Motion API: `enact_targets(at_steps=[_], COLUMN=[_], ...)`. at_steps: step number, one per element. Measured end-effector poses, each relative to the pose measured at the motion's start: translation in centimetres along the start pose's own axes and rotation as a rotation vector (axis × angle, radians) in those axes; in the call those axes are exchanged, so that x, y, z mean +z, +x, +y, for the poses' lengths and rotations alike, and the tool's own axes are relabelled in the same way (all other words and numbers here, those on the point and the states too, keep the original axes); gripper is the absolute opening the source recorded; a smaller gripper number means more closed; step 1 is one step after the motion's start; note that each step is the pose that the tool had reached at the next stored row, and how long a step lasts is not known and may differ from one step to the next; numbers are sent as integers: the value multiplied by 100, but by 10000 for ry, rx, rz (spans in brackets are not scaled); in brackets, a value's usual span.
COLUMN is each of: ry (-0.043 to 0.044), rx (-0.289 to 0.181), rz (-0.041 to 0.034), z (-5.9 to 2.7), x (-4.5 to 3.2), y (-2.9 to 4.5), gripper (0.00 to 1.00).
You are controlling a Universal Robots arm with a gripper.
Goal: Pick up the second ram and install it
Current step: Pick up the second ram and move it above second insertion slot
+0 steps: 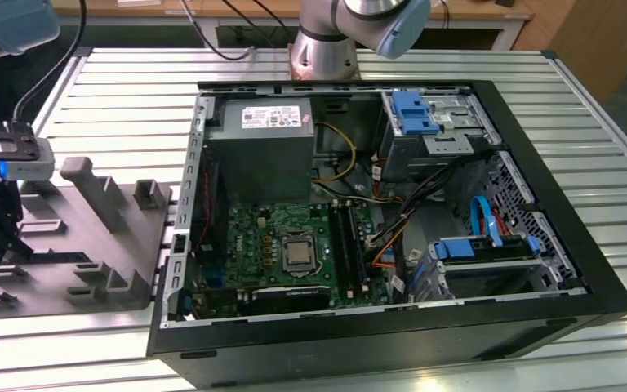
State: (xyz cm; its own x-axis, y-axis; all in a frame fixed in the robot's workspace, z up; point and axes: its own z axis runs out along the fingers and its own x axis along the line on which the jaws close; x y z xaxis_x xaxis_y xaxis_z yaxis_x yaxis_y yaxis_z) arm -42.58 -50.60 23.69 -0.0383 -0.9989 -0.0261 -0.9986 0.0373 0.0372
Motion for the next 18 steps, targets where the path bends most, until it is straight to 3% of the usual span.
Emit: enact_targets(at_steps=[18], ry=[1], rx=[-1], rz=[-1], z=[14], x=[-368], y=[-12], gripper=[12])
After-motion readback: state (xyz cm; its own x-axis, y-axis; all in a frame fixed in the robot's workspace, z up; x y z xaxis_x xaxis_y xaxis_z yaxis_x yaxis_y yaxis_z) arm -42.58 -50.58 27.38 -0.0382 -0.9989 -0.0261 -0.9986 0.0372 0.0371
